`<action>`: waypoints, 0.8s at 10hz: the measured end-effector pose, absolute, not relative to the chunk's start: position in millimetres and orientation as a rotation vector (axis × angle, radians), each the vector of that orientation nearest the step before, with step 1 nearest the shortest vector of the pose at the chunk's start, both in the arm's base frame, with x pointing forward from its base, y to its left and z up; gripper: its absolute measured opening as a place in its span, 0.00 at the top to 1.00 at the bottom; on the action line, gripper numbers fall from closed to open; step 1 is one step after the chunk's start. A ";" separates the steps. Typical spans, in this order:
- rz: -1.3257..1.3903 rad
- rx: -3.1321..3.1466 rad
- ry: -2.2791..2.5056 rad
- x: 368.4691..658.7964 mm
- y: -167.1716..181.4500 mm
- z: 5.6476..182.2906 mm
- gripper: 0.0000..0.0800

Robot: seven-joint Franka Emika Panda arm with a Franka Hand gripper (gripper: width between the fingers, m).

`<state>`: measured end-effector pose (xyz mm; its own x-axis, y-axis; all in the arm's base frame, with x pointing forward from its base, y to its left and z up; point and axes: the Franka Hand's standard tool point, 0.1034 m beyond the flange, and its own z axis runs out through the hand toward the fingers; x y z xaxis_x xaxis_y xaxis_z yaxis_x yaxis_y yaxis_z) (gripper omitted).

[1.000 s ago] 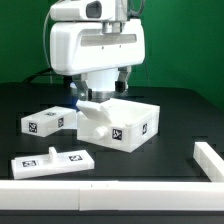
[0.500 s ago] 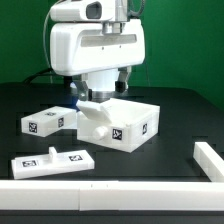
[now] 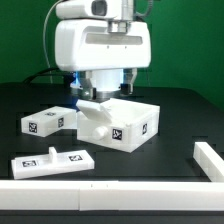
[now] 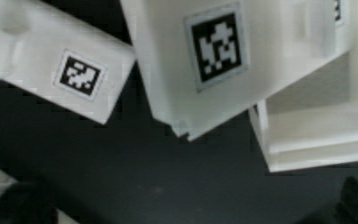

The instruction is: Assemble cabinet

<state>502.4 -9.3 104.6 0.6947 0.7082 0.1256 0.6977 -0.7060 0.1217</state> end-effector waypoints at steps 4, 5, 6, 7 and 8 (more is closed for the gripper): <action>0.599 2.698 1.150 477.7 27.3 104.4 0.00; 0.634 2.687 1.122 476.0 33.4 103.7 0.00; 0.625 2.683 1.124 475.6 35.7 102.1 0.00; 0.623 2.684 1.119 475.7 33.7 102.2 0.00; 0.628 2.686 1.103 473.3 30.9 100.4 0.00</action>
Offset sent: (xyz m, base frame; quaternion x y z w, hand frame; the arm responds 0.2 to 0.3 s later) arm -0.0246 -0.0290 0.0016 -0.1778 0.0162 -0.0516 0.9826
